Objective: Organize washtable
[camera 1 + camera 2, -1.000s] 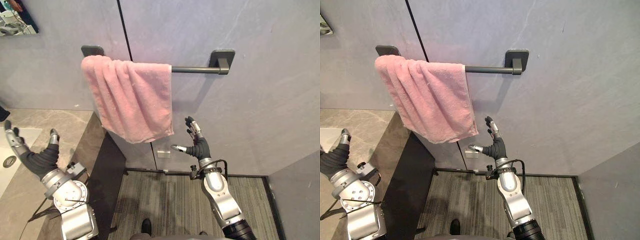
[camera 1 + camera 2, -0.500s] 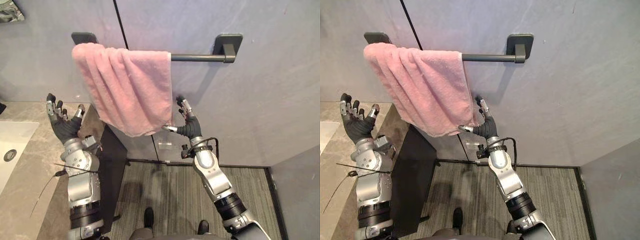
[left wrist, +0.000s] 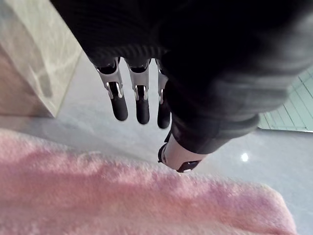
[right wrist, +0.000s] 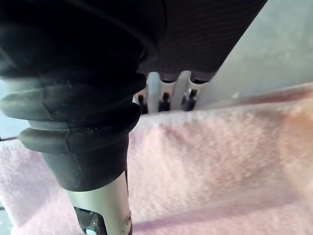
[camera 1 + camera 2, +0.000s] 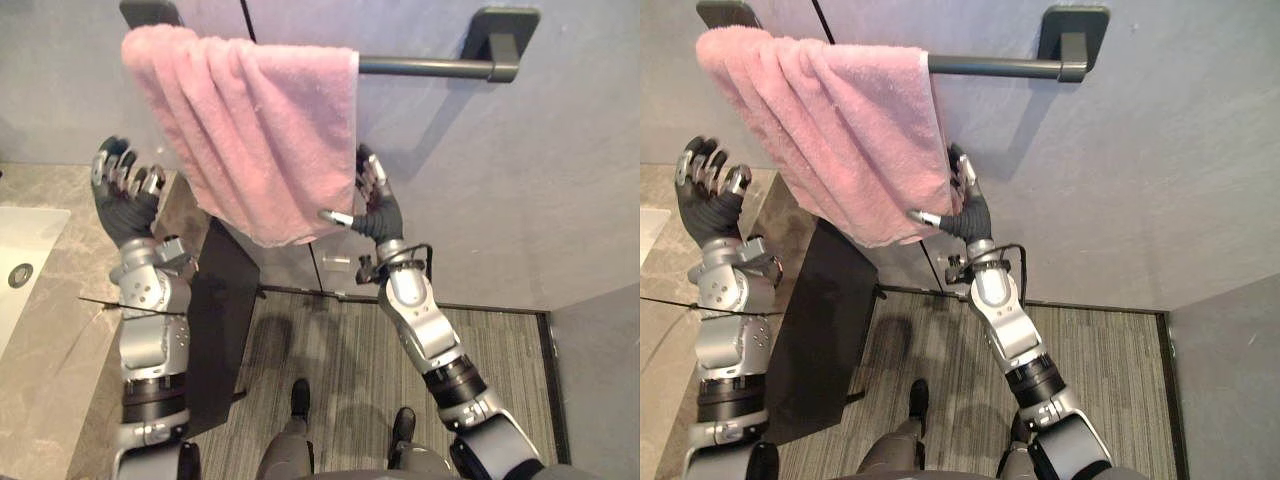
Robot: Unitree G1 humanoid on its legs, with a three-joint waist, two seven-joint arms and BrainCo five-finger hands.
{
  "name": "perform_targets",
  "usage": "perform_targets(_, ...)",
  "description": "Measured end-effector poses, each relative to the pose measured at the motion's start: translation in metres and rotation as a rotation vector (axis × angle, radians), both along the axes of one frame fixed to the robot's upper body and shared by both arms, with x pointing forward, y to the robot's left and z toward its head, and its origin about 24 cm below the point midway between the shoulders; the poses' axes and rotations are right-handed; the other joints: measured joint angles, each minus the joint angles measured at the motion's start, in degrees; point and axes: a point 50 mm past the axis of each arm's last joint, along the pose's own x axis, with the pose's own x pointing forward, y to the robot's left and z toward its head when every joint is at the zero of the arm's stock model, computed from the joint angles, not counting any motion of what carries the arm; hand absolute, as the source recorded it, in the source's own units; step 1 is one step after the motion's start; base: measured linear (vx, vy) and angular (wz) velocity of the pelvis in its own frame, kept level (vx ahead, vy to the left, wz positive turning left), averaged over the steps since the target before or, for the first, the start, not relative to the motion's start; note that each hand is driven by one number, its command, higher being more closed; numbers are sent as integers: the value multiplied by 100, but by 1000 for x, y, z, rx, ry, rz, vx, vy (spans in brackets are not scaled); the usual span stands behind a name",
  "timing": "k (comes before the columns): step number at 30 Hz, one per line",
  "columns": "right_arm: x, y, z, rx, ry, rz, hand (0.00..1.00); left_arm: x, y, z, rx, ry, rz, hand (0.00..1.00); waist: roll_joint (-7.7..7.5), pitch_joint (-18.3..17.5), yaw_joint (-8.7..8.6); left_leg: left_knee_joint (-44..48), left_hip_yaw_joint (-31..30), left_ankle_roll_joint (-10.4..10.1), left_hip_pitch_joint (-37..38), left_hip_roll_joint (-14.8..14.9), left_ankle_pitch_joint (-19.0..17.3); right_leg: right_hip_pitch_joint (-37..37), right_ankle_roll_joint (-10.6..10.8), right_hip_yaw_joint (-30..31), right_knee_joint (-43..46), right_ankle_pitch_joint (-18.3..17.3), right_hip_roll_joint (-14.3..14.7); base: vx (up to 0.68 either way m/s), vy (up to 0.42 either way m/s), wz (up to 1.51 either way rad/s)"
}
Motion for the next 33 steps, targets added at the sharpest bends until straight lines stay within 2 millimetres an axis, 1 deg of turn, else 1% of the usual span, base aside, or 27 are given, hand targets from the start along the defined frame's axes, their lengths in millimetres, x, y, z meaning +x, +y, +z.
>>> perform_targets(3, 6, 0, 1, 45, 29, 16, 0, 3, 1, 6, -18, -26, -58, 100, 4, 28, 6, 0, 1, 2, -6, -7, 15, -26, -11, 4, 50, -10, -14, -10, 4, 0)
perform_targets(6, 7, -3, 0, 96, 57, 38, 0, 4, 4, 4, -49, -24, -71, 100, 15, 41, 21, -1, 5, 2, -11, 3, 23, -57, -27, 26, 78, -20, -5, -10, 2, -3)
perform_targets(8, 7, -4, 0, 134, 71, 59, 0, 4, 5, 5, -63, -38, -102, 100, 14, 73, 90, -1, 31, -9, -29, 16, 39, -158, -55, 87, 186, -49, -3, -24, 3, -10)
perform_targets(10, 7, -4, 0, 144, 75, 66, 0, 4, 6, 7, -68, -43, -110, 100, 22, 110, 120, -2, 41, -15, -32, 24, 53, -188, -61, 100, 226, -53, -1, -20, -1, -6)
perform_targets(11, 7, -3, 0, 158, 80, 77, 100, 3, 7, 9, -74, -52, -115, 100, 22, 135, 129, -2, 45, -26, -37, 27, 67, -203, -63, 104, 243, -54, -1, 0, 0, 0)
perform_targets(23, 6, 0, 0, 150, 80, 97, 100, 2, 9, 10, -77, -65, -106, 100, 19, 163, 132, -3, 25, -19, -57, 29, 90, -220, -63, 95, 262, -52, 0, 0, 0, 0)
perform_targets(31, 6, 4, 5, 157, 61, 109, 100, 0, 7, 11, -76, -89, -60, 100, 18, 162, 134, -2, 18, -20, -83, 38, 91, -229, -65, 81, 250, -50, 10, 0, 0, 0)
perform_targets(32, 6, 4, 6, 159, 60, 109, 100, -1, 7, 11, -73, -92, -57, 0, 17, 162, 135, -2, 17, -23, -90, 39, 93, -234, -65, 79, 250, -50, 10, 0, 0, 0)
perform_targets(33, 6, 4, 6, 157, 58, 107, 100, -1, 6, 11, -73, -98, -52, 0, 17, 162, 142, -2, 15, -23, -98, 39, 94, -241, -65, 77, 250, -50, 10, 0, 0, 0)
